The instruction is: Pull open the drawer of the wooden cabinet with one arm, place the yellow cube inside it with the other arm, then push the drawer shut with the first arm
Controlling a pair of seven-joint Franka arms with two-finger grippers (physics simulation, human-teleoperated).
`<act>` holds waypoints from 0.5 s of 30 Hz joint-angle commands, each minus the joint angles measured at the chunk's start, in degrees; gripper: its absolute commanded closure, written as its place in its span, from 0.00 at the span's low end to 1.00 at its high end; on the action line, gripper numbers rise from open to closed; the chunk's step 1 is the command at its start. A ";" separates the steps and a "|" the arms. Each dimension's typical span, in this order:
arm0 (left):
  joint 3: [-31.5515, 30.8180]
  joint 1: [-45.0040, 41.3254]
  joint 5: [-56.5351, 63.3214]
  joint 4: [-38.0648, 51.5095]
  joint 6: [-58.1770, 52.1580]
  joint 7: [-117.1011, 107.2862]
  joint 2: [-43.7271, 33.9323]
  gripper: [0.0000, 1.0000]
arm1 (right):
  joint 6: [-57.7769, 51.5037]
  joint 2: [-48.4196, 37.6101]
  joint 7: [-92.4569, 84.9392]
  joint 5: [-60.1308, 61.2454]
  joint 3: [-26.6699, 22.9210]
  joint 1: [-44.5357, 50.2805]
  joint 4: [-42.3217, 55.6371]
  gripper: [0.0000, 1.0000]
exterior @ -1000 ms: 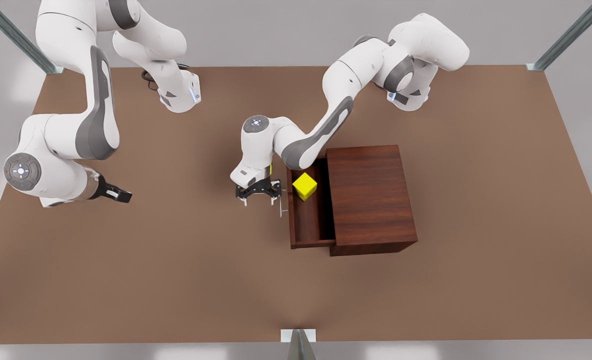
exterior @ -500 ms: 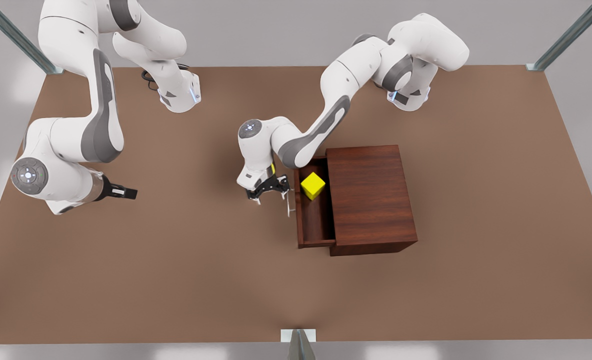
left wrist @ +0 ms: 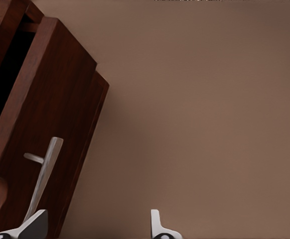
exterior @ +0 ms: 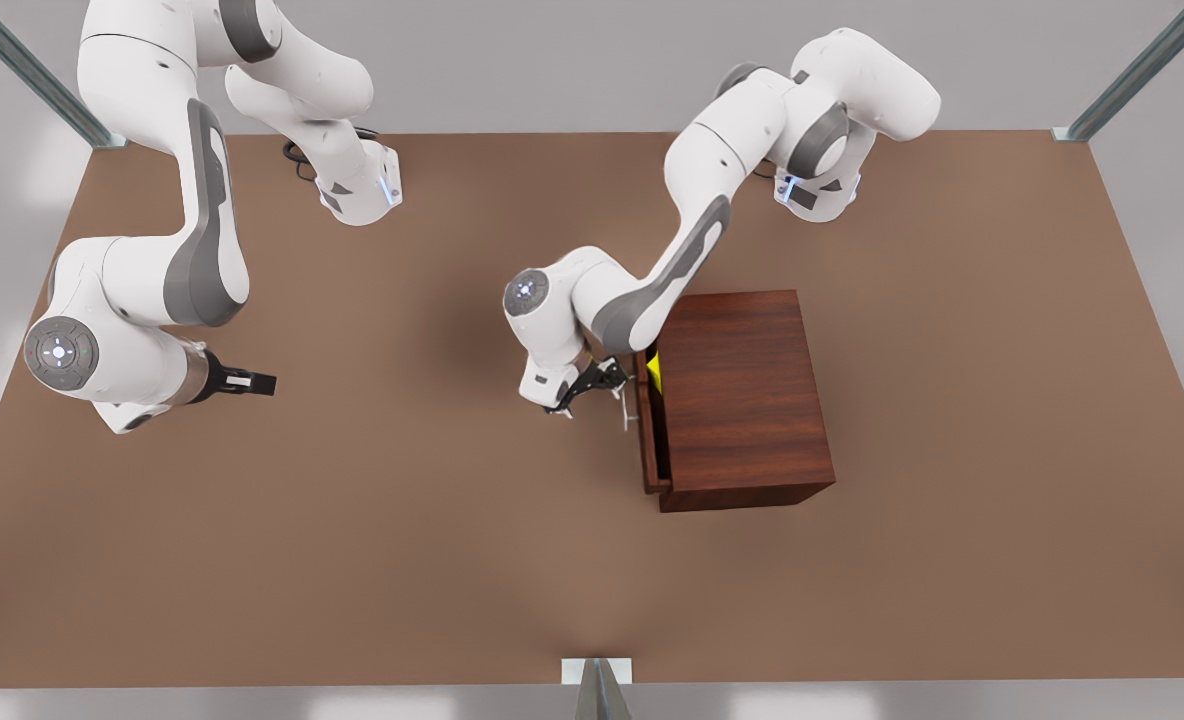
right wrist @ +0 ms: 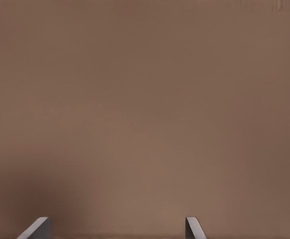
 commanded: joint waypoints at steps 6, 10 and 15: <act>0.10 2.02 -1.01 -0.14 -2.19 4.78 -0.56 0.00 | 0.00 0.20 -3.07 -0.05 0.07 0.00 0.03 0.00; 0.01 3.51 -1.27 -0.14 -2.19 5.66 -0.47 0.00 | 0.00 0.20 -3.07 -0.05 0.07 0.00 0.03 0.00; 0.98 5.18 -9.61 0.48 -14.48 9.26 -12.14 0.00 | 0.00 0.20 -3.07 -0.05 0.07 0.00 0.03 0.00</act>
